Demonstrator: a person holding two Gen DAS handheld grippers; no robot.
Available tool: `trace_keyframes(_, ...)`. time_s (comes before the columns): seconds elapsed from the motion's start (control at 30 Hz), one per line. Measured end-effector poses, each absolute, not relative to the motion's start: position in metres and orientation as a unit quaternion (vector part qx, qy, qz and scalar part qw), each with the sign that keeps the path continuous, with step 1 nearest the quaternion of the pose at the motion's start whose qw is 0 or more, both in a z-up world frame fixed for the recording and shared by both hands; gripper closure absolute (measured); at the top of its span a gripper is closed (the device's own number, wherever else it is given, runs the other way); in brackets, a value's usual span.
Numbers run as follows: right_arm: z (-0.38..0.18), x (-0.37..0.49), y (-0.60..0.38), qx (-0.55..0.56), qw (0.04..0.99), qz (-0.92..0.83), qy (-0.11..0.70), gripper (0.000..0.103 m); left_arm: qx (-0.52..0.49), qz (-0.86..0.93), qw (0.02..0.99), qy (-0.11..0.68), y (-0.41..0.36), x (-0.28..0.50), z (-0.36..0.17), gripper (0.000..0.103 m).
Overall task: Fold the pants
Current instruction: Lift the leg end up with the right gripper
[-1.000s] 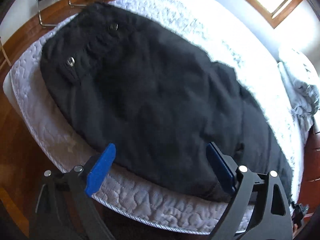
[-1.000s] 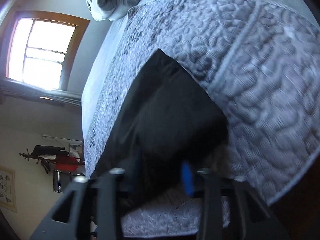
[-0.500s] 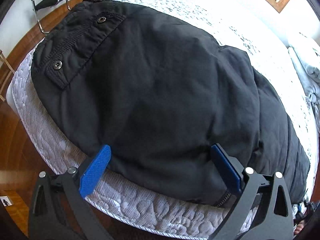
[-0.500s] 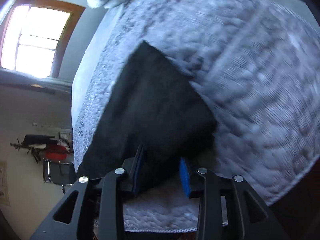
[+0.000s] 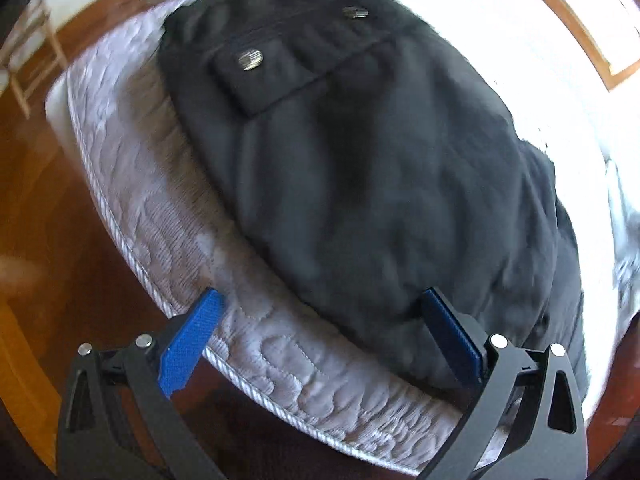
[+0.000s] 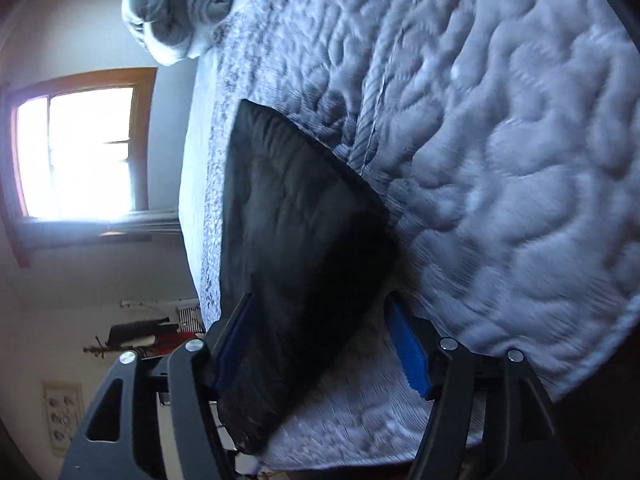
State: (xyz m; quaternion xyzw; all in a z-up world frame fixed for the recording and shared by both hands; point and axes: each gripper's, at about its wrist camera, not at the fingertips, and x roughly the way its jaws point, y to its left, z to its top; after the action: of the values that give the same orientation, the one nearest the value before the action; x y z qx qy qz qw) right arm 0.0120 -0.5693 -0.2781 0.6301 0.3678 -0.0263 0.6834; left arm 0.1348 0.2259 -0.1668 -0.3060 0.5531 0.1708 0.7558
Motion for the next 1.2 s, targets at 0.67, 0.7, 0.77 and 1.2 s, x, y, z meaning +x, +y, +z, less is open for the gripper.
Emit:
trace_keyframes(0.67, -0.187, 0.090, -0.604, 0.502, 0.788, -0.034, 0.355, 0.092, -0.320, 0.136, 0.768, 0.538, 0.188, 0.296, -0.163, 0.005)
trace_keyframes(0.7, -0.190, 0.085, -0.613, 0.506, 0.788, -0.048, 0.347, 0.092, -0.317, 0.129, 0.771, 0.537, 0.184, 0.304, -0.165, 0.005)
trace_keyframes(0.77, -0.200, 0.073, -0.624, 0.522, 0.780, -0.070, 0.338, 0.092, -0.303, 0.109, 0.782, 0.534, 0.167, 0.326, -0.165, 0.005)
trace_keyframes(1.2, -0.252, 0.041, -0.631, 0.538, 0.755, -0.104, 0.359, 0.063, -0.219, 0.091, 0.812, 0.534, 0.162, 0.327, -0.166, 0.004)
